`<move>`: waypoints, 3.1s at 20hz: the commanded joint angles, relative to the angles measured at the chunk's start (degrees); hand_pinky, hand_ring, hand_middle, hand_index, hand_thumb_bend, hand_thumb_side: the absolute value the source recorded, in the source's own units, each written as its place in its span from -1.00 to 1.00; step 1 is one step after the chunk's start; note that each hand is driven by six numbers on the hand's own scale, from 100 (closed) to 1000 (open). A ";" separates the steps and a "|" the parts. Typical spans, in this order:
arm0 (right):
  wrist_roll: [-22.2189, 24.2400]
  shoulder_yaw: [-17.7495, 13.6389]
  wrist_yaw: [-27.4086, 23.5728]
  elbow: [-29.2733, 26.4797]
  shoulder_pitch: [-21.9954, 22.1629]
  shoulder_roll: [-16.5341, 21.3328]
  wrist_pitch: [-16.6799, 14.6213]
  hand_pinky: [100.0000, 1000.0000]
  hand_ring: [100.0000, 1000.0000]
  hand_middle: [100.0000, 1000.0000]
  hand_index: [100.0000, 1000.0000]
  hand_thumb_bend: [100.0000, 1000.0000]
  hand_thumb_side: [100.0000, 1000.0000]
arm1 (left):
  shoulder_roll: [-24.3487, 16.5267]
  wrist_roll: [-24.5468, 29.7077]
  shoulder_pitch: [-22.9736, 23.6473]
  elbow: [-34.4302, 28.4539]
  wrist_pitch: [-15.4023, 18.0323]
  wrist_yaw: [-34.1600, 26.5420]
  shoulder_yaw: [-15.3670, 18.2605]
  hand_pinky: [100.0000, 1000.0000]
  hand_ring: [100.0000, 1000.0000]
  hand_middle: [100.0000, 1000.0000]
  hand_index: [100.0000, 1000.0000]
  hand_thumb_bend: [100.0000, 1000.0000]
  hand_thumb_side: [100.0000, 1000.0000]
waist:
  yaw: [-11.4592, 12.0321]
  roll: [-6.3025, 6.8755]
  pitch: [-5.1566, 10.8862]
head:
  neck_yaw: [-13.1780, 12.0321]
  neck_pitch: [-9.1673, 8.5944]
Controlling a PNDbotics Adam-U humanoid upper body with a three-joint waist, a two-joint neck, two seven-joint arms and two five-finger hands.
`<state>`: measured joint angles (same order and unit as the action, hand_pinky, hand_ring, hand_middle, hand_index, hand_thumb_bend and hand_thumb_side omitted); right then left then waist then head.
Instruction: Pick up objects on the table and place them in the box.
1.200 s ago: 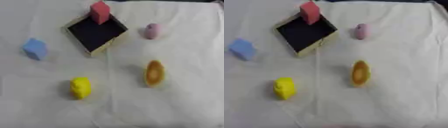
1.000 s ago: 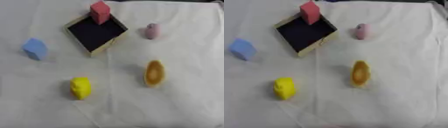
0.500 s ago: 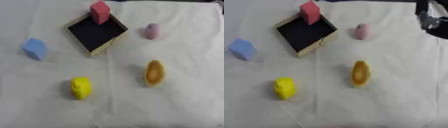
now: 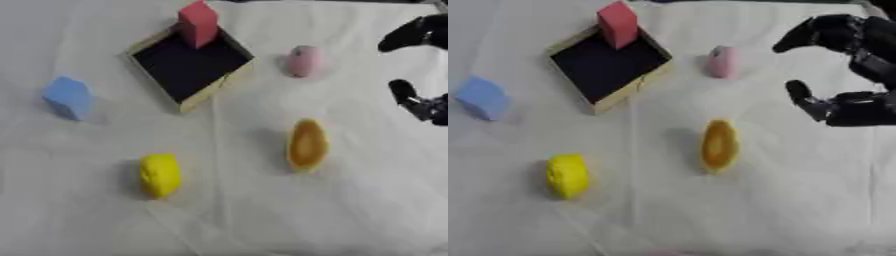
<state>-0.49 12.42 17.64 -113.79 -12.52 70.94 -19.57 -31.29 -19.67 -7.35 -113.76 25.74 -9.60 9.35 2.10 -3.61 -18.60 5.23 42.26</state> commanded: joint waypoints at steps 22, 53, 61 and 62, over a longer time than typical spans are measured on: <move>13.98 11.46 2.78 -0.80 -8.55 0.07 2.81 0.76 0.74 0.58 0.77 -1.00 -0.80 | -1.83 1.86 -0.90 -0.83 -0.41 -1.41 -1.03 0.28 0.20 0.10 0.44 -1.00 0.12 | 0.69 -0.28 0.26 | 1.28 0.16; 18.96 16.88 10.44 -0.80 -12.38 -7.23 10.68 0.78 0.75 0.59 0.78 -0.48 -1.00 | -0.86 3.01 -1.35 -0.83 -1.01 -2.29 -1.49 0.28 0.22 0.11 0.44 -1.00 0.12 | 1.43 0.09 -1.61 | 1.22 -1.28; 19.25 16.72 10.34 -0.80 -12.51 -8.18 13.05 0.78 0.75 0.57 0.77 -0.47 -0.97 | -0.58 3.20 -1.58 -0.83 -1.11 -2.38 -1.57 0.28 0.22 0.11 0.44 -1.00 0.13 | 1.64 0.29 -2.65 | 1.40 -2.01; 19.41 16.79 10.45 -0.80 -12.55 -8.29 13.16 0.78 0.75 0.57 0.77 -0.47 -0.97 | -0.54 3.24 -1.62 -0.83 -1.12 -2.39 -1.59 0.28 0.22 0.11 0.44 -1.00 0.13 | 1.68 0.31 -2.76 | 1.40 -2.11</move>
<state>18.90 29.74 28.11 -113.80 -24.32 61.65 -6.73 -31.17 -16.62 -8.48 -113.76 24.58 -11.62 7.61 3.72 -3.65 -21.55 6.62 40.84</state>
